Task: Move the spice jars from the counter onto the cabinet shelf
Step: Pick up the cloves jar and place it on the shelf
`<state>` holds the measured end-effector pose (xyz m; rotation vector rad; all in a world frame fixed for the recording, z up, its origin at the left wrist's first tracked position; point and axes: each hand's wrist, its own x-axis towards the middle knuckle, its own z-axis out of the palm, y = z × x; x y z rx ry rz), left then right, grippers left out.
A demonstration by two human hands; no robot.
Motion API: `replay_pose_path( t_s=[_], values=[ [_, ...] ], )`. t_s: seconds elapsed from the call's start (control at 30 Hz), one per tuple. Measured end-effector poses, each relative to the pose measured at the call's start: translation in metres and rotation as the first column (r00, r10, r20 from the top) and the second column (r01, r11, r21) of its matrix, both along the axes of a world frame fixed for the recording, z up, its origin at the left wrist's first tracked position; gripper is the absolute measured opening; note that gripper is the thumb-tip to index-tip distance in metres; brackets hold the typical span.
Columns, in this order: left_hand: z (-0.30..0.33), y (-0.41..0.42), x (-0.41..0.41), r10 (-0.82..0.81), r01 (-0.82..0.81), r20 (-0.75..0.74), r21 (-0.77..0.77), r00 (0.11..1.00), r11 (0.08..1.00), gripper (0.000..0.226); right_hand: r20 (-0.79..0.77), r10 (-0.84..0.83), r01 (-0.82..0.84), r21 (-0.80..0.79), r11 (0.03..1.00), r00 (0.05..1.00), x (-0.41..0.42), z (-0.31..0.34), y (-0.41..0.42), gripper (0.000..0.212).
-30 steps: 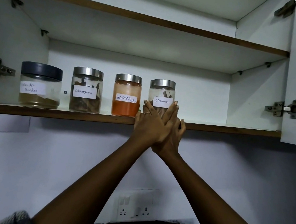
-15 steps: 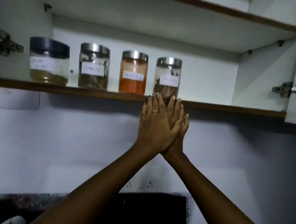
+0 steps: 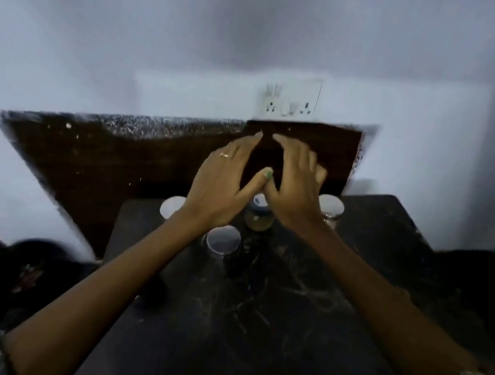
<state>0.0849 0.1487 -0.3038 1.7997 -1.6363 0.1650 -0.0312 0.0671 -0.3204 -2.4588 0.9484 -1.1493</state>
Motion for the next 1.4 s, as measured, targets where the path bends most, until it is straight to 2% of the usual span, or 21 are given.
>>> replay_pose_path(
  t_s=[0.1, 0.23, 0.33, 0.4, 0.43, 0.5, 0.67, 0.9, 1.03, 1.13, 1.2, 1.4],
  values=[
    [-0.053, 0.024, 0.020, 0.054, -0.035, -0.107, 0.174, 0.993, 0.984, 0.063, -0.107, -0.032, 0.044, 0.117, 0.992, 0.994, 0.000, -0.048, 0.017, 0.061],
    [-0.111, 0.036, 0.046, 0.120, -0.017, -0.242, 0.390, 0.963, 0.921, 0.077, -0.267, 0.019, 0.103, 0.433, 0.895, 0.963, 0.006, -0.102, 0.026, 0.069],
    [-0.147, 0.035, 0.060, 0.158, 0.046, -0.359, 0.499, 0.920, 0.865, 0.088, -0.289, 0.068, 0.156, 0.684, 0.712, 0.955, 0.012, -0.133, 0.035, 0.076],
    [-0.169, 0.032, 0.065, 0.192, 0.093, -0.433, 0.555, 0.881, 0.827, 0.095, -0.267, 0.105, 0.173, 0.830, 0.529, 0.958, 0.017, -0.150, 0.041, 0.082],
    [-0.178, 0.029, 0.067, 0.201, 0.117, -0.461, 0.572, 0.864, 0.812, 0.098, -0.259, 0.120, 0.178, 0.871, 0.458, 0.958, 0.019, -0.156, 0.043, 0.085],
    [-0.194, 0.024, 0.068, 0.203, 0.161, -0.505, 0.588, 0.839, 0.793, 0.102, -0.247, 0.146, 0.177, 0.909, 0.378, 0.958, 0.025, -0.165, 0.047, 0.088],
    [-0.212, 0.013, 0.065, 0.173, 0.180, -0.554, 0.525, 0.814, 0.832, 0.102, -0.174, 0.163, 0.118, 0.945, 0.306, 0.971, 0.038, -0.175, 0.052, 0.094],
    [-0.209, 0.014, 0.067, 0.136, 0.095, -0.484, 0.423, 0.865, 0.901, 0.082, -0.133, 0.052, 0.107, 0.934, 0.339, 0.990, 0.037, -0.182, 0.056, 0.088],
    [-0.169, -0.005, 0.061, 0.070, 0.083, -0.478, 0.291, 0.875, 0.953, 0.076, -0.054, -0.096, 0.093, 0.873, 0.478, 0.994, 0.038, -0.158, 0.041, 0.079],
    [-0.125, -0.025, 0.052, 0.023, 0.069, -0.503, 0.164, 0.864, 0.984, 0.072, 0.078, -0.225, 0.080, 0.784, 0.616, 0.971, 0.037, -0.124, 0.021, 0.062],
    [-0.093, -0.039, 0.046, 0.025, 0.041, -0.513, 0.117, 0.858, 0.992, 0.074, 0.186, -0.251, 0.027, 0.752, 0.659, 0.950, 0.033, -0.094, 0.008, 0.051],
    [-0.003, -0.062, 0.017, -0.140, 0.094, -0.596, -0.107, 0.791, 0.990, 0.065, 0.486, -0.220, -0.151, 0.612, 0.776, 0.846, 0.007, -0.002, -0.013, 0.051]
  ],
)
